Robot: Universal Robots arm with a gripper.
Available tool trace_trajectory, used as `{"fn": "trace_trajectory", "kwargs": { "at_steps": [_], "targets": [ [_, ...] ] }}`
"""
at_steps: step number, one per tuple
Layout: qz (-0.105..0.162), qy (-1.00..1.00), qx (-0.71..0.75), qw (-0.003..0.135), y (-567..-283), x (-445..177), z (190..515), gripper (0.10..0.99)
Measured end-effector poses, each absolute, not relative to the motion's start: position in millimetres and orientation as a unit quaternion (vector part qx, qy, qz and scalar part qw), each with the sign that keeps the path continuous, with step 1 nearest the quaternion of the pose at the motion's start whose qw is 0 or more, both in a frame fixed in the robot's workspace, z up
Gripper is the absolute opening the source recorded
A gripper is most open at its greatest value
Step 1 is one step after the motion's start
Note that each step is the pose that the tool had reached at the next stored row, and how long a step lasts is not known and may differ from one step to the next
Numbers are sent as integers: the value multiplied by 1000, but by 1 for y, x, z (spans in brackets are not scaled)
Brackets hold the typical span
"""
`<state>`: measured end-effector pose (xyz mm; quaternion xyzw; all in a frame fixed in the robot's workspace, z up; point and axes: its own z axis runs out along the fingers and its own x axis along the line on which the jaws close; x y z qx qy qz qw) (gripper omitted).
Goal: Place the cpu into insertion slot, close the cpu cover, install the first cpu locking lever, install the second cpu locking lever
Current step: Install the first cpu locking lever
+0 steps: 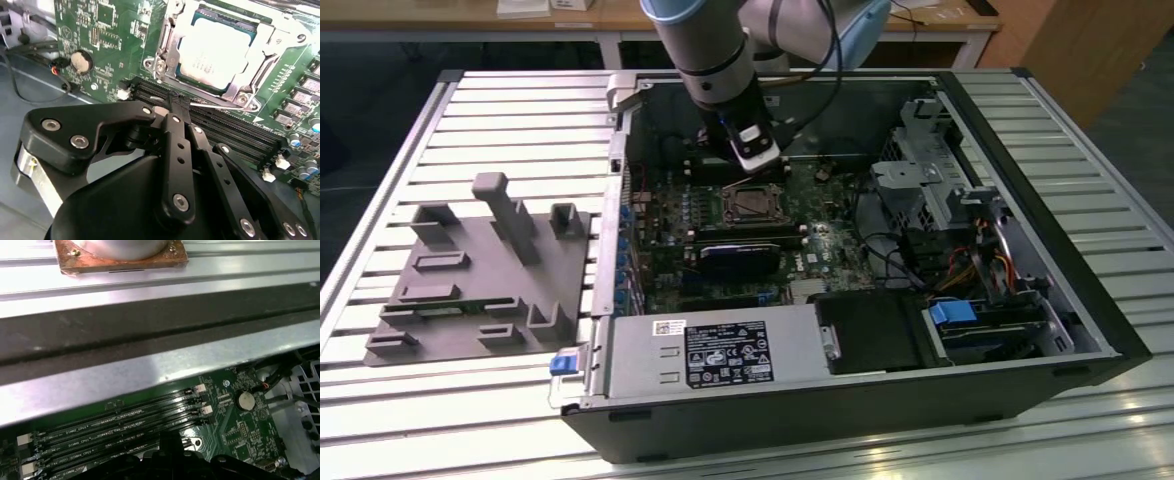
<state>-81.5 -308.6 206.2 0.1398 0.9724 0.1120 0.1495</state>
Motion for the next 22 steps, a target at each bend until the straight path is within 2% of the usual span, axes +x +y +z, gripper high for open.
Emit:
{"fn": "trace_trajectory", "kwargs": {
  "at_steps": [22],
  "targets": [
    [103,964,190,155,-298,-85,199,102]
  ]
}}
